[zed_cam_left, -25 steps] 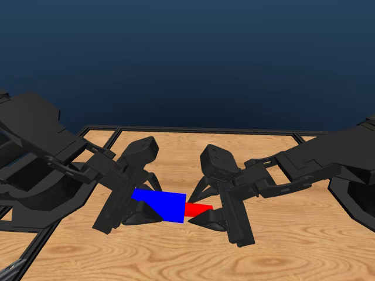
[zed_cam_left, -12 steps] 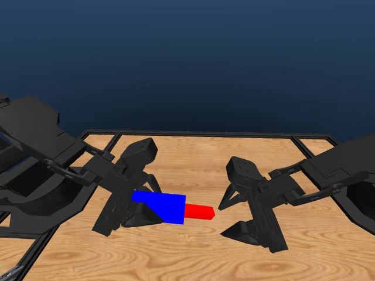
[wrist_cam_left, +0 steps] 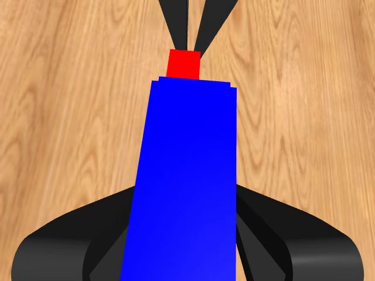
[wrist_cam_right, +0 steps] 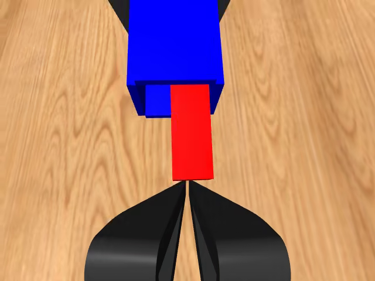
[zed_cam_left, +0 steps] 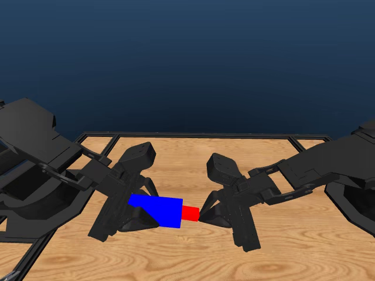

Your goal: Insert peg into socket

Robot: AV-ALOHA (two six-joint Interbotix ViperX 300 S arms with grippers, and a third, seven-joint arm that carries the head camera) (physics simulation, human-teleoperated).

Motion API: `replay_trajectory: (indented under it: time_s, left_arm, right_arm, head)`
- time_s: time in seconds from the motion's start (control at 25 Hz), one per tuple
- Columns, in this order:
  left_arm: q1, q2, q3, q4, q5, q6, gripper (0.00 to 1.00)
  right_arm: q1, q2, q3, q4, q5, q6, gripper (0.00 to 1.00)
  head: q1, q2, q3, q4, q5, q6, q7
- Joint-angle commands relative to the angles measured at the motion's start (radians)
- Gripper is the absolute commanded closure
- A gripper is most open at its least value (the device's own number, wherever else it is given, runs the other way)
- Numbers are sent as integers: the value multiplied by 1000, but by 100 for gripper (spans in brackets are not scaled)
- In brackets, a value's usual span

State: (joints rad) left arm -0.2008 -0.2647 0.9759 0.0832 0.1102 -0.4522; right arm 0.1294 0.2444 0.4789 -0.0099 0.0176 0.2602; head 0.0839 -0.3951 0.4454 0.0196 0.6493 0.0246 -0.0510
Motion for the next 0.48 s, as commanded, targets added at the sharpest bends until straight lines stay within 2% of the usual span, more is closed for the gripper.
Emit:
replay_trajectory:
  time_s: [0.04, 0.12, 0.28, 0.36, 0.44, 0.48]
  left_arm:
    - [-2, -8, -27, 5, -2, -9, 100]
    - [-6, -26, -26, 14, -31, -25, 100]
    - [-7, -17, -23, 26, -1, -41, 100]
    - [-9, -27, -32, 39, 10, -58, 100]
    - [-11, -52, -11, 42, -4, -68, 100]
    - [-16, -33, -18, 53, 27, -75, 100]
  right_arm:
    - [-4, 11, -82, 1, -44, -27, 100]
    - [-1, 27, -109, -1, -44, -33, 100]
    - [0, 65, -159, -2, -42, -44, 100]
    - [-2, 73, -154, 6, -46, -47, 100]
    - [-4, 52, -115, 21, -74, -42, 100]
    - [-6, 47, -94, 29, -87, -39, 100]
  head:
    - [4, -14, -18, 1, -11, 0, 0]
    - [5, -14, -18, 1, -10, -1, 1]
    - [5, -14, -19, 2, -13, 0, 0]
    - [7, -15, -20, 2, -14, 1, 1]
    - [9, -15, -21, 2, -16, 1, 0]
    - [9, -15, -21, 2, -17, 1, 0]
